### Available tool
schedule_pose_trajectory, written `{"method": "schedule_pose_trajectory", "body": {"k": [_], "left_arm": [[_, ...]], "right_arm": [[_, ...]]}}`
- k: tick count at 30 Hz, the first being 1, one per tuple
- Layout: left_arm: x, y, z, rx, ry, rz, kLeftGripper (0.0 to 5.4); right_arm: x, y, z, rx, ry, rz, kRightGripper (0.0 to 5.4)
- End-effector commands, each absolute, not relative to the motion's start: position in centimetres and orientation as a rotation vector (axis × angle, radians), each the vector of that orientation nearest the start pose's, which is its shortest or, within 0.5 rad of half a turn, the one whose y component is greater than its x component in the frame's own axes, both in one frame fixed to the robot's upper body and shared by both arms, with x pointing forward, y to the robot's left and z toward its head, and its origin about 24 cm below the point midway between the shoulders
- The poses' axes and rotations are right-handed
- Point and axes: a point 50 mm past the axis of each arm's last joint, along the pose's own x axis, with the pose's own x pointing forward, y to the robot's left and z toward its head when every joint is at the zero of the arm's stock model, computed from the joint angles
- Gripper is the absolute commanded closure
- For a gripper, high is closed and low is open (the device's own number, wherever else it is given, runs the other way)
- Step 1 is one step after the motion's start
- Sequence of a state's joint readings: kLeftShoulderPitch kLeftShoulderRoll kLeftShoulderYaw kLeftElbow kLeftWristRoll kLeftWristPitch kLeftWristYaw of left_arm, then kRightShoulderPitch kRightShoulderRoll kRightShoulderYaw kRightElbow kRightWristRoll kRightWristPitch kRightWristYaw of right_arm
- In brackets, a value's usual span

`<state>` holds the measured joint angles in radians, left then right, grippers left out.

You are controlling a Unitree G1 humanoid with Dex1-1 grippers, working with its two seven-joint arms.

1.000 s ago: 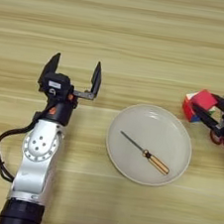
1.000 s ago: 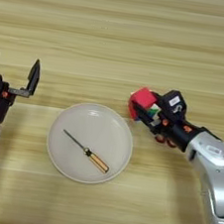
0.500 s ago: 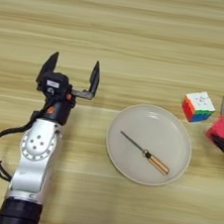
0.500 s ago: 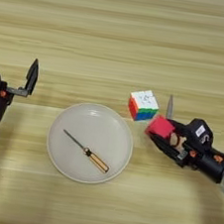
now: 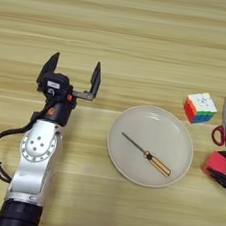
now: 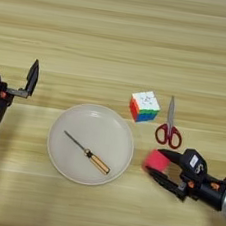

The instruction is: Move the objects on the table

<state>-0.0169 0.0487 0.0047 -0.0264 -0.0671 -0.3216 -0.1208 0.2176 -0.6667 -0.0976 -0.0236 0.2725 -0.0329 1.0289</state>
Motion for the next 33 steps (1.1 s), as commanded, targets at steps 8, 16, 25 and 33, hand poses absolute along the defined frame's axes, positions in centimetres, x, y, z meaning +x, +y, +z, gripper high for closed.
{"method": "schedule_pose_trajectory", "body": {"k": [8,16,25,33], "left_arm": [[25.1,15.1,8.2,0.0,-0.368,-0.126,0.0],[25.1,15.1,8.2,-0.002,-0.369,-0.126,0.0],[25.1,14.9,8.1,-0.003,-0.369,-0.125,0.0],[25.1,14.8,8.1,-0.006,-0.371,-0.121,0.0]], "right_arm": [[19.1,-25.1,5.3,-0.308,0.271,0.911,1.11],[19.6,-24.5,6.9,-0.302,0.184,0.909,0.35],[20.0,-22.4,9.7,-0.285,0.059,0.937,0.02],[19.8,-19.3,12.8,-0.273,0.011,0.961,0.02]]}}
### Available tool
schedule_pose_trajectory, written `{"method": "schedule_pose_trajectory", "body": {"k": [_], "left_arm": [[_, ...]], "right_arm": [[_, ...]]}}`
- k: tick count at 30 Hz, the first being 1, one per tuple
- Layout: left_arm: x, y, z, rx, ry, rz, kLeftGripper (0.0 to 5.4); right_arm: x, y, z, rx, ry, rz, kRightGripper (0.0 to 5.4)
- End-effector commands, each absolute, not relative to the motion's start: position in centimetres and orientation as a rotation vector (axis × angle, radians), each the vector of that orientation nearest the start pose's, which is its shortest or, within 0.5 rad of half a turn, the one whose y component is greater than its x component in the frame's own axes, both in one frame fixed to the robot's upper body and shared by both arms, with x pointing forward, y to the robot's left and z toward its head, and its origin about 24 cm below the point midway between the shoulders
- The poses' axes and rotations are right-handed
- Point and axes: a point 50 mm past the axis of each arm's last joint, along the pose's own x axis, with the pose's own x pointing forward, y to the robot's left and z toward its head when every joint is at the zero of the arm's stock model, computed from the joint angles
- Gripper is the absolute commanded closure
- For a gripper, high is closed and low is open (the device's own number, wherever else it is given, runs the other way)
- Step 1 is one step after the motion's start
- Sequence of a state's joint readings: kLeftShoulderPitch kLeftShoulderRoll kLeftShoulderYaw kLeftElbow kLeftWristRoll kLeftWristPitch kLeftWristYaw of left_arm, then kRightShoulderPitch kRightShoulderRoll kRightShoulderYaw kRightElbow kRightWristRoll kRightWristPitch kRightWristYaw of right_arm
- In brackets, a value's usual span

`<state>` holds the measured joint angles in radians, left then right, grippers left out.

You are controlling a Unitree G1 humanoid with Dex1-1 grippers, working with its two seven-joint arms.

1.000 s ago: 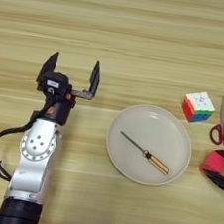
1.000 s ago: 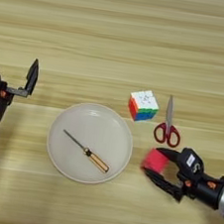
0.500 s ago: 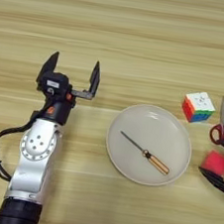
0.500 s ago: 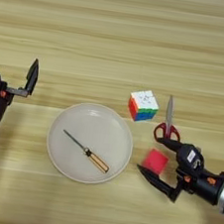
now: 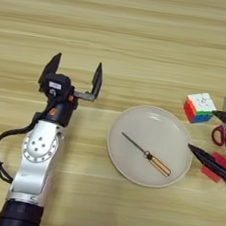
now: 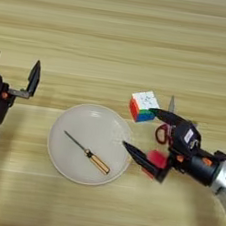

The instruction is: Move the objects on the table

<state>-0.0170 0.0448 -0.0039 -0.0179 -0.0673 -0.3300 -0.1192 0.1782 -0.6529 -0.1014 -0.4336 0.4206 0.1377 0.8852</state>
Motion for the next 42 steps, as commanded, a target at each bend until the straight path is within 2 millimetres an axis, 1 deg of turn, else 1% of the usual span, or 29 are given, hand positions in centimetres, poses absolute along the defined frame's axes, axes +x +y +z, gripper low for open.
{"method": "schedule_pose_trajectory", "body": {"k": [1,5,8,13,17,21,26,33,42], "left_arm": [[25.1,14.8,8.1,-0.007,-0.371,-0.121,0.0],[25.1,14.8,8.1,-0.007,-0.371,-0.12,0.0],[25.1,14.8,8.1,-0.007,-0.372,-0.118,0.0],[25.1,14.7,8.1,-0.008,-0.372,-0.116,0.0],[25.1,14.7,8.2,-0.008,-0.373,-0.115,0.0],[25.2,14.7,8.2,-0.008,-0.375,-0.117,0.0],[25.2,14.7,8.3,-0.009,-0.376,-0.117,0.0],[25.2,14.7,8.3,-0.01,-0.376,-0.116,0.0],[25.0,14.5,8.2,-0.012,-0.373,-0.116,0.0]], "right_arm": [[19.8,-19.1,13.0,-0.271,0.015,0.957,0.02],[19.8,-18.2,13.4,-0.241,0.046,0.946,0.02],[19.9,-17.7,13.3,-0.21,0.084,0.932,0.02],[19.6,-16.5,12.5,-0.18,0.147,0.944,0.02],[18.7,-14.9,11.6,-0.177,0.186,0.989,0.02],[18.3,-13.9,10.6,-0.183,0.227,1.025,0.02],[18.2,-13.4,9.4,-0.187,0.278,1.037,0.02],[19.0,-13.4,7.3,-0.206,0.363,0.994,0.02],[19.0,-12.7,5.3,-0.215,0.438,1.004,0.02]]}}
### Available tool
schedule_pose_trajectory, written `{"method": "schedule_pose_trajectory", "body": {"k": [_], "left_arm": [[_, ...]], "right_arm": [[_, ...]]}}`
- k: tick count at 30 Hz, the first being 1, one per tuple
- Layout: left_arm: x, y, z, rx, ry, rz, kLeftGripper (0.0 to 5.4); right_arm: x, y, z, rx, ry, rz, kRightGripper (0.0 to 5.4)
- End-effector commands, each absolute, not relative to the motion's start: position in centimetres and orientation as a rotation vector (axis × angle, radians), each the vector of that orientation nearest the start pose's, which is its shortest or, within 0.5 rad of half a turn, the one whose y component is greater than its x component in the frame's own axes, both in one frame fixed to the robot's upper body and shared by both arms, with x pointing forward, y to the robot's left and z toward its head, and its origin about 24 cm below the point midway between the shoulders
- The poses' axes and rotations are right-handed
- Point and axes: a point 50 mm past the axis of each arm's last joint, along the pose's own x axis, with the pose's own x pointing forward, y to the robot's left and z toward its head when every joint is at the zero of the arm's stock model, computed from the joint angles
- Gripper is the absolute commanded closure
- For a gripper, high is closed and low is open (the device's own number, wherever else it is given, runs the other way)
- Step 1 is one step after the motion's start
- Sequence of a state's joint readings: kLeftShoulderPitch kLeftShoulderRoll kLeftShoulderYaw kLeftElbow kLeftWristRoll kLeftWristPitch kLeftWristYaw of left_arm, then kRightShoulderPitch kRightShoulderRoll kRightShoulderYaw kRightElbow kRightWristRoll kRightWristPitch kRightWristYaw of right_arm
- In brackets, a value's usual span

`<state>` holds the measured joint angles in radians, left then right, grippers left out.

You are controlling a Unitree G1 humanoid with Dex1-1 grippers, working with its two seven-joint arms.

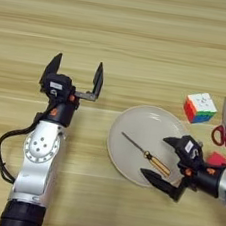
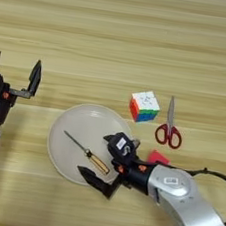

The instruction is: Move the objects on the table

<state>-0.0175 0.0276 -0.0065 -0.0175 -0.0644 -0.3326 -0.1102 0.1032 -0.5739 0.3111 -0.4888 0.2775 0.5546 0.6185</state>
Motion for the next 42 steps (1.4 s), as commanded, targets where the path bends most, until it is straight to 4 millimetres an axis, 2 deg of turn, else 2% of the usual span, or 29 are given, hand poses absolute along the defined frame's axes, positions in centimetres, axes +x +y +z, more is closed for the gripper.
{"method": "schedule_pose_trajectory", "body": {"k": [1,4,7,18,42], "left_arm": [[25.0,14.5,8.2,-0.012,-0.373,-0.116,0.0],[25.0,14.5,8.2,-0.013,-0.373,-0.115,0.0],[24.9,14.4,8.2,-0.014,-0.373,-0.113,0.0],[24.8,14.3,8.1,-0.018,-0.37,-0.11,0.0],[24.7,14.3,8.1,-0.02,-0.369,-0.111,0.0]], "right_arm": [[18.9,-12.7,5.1,-0.216,0.443,1.006,0.02],[18.8,-12.4,4.7,-0.222,0.462,1.016,0.02],[19.0,-12.4,4.2,-0.236,0.484,1.006,0.32],[19.7,-13.1,3.7,-0.253,0.53,0.953,1.78],[19.7,-13.5,3.4,-0.265,0.546,0.936,4.46]]}}
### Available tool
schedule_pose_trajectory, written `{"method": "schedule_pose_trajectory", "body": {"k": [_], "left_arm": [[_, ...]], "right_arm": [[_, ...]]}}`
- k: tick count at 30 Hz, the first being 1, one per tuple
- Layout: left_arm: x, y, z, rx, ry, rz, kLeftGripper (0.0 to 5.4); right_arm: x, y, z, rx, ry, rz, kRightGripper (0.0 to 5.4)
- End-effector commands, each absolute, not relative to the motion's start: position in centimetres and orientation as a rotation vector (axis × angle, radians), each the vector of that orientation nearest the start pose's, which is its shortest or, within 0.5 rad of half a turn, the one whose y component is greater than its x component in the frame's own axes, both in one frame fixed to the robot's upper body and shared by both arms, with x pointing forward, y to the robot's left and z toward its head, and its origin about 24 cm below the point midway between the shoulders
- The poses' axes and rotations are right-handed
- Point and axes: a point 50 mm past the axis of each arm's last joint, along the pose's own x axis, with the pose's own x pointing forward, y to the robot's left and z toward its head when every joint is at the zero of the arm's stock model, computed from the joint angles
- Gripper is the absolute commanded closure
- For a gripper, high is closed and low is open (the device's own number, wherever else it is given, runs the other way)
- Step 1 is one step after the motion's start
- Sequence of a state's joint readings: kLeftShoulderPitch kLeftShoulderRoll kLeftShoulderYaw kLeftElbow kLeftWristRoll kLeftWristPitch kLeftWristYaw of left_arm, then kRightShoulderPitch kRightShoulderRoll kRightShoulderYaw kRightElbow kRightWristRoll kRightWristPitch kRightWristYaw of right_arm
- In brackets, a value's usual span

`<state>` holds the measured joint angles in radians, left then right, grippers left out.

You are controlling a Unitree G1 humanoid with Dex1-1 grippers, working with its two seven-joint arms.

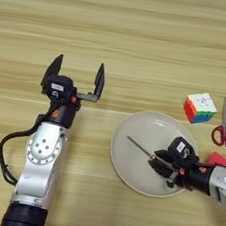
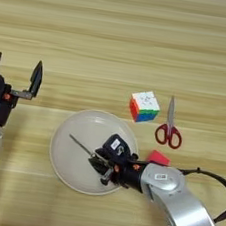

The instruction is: Move the objects on the table

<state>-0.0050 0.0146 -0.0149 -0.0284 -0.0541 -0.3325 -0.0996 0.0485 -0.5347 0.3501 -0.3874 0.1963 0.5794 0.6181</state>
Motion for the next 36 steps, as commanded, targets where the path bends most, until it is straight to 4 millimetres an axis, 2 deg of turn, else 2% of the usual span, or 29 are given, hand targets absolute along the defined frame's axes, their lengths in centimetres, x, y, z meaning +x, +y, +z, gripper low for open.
{"method": "schedule_pose_trajectory", "body": {"k": [1,23,36], "left_arm": [[24.7,14.3,8.1,-0.02,-0.369,-0.111,0.0],[24.8,14.3,8.1,-0.02,-0.371,-0.114,0.0],[24.9,14.4,8.2,-0.016,-0.373,-0.116,0.0]], "right_arm": [[19.7,-13.5,3.4,-0.265,0.546,0.936,4.52],[20.1,-13.6,3.9,-0.235,0.513,0.916,4.52],[21.9,-14.5,8.1,-0.211,0.325,0.881,4.52]]}}
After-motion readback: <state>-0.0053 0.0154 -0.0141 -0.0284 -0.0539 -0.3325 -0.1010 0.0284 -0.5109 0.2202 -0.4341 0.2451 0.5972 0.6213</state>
